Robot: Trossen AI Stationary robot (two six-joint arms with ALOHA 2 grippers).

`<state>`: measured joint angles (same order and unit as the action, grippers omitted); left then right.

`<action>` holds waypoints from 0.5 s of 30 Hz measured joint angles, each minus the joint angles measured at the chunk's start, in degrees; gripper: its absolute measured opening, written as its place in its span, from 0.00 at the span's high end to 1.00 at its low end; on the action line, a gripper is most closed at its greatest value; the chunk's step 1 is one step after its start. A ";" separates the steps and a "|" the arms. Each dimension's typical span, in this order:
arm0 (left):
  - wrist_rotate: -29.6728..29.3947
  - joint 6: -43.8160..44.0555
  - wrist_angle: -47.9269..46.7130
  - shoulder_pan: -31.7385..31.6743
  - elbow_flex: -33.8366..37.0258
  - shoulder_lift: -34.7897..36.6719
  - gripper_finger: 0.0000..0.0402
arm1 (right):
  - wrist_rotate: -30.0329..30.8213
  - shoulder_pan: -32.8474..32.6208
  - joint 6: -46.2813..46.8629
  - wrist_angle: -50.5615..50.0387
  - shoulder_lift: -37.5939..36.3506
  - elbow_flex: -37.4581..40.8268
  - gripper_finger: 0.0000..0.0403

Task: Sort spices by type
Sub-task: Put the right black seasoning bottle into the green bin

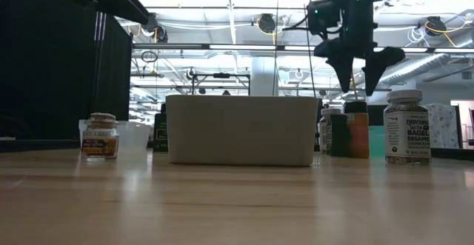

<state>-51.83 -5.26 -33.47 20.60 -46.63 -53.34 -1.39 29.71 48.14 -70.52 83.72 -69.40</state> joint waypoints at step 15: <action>0.02 -0.04 0.00 0.02 0.02 -0.01 0.31 | -0.14 2.24 0.39 8.30 -0.02 5.57 0.35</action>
<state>-51.81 -5.30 -33.47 20.62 -46.61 -53.34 -1.53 31.96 48.53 -62.22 83.70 -63.84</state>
